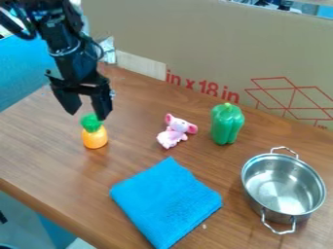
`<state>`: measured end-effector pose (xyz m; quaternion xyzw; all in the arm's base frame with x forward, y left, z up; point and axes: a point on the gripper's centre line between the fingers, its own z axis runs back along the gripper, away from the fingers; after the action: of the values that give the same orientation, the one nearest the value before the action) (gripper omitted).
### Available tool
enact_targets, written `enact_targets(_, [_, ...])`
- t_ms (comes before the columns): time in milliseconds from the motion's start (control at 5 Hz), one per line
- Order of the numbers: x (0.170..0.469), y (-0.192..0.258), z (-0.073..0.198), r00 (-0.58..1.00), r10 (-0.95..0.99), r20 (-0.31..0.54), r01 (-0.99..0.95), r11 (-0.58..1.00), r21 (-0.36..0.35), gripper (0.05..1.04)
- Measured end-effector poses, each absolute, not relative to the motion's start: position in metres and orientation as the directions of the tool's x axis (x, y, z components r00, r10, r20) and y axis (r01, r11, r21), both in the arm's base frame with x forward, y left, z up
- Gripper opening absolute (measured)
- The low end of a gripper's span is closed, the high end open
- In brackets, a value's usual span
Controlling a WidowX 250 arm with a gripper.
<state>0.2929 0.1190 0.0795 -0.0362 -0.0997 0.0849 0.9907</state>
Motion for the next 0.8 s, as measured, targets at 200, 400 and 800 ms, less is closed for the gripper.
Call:
enact_targets(200, [0.296, 0.121, 0.077, 0.963, 0.175, 0.205, -0.161, 0.984, -0.082, 1.003])
enact_targets(400, [0.295, 0.123, 0.064, 0.964, 0.188, 0.188, -0.178, 0.981, -0.072, 1.003])
enact_targets(800, [0.295, 0.126, 0.05, 0.966, 0.2, 0.165, -0.192, 0.979, -0.061, 0.676])
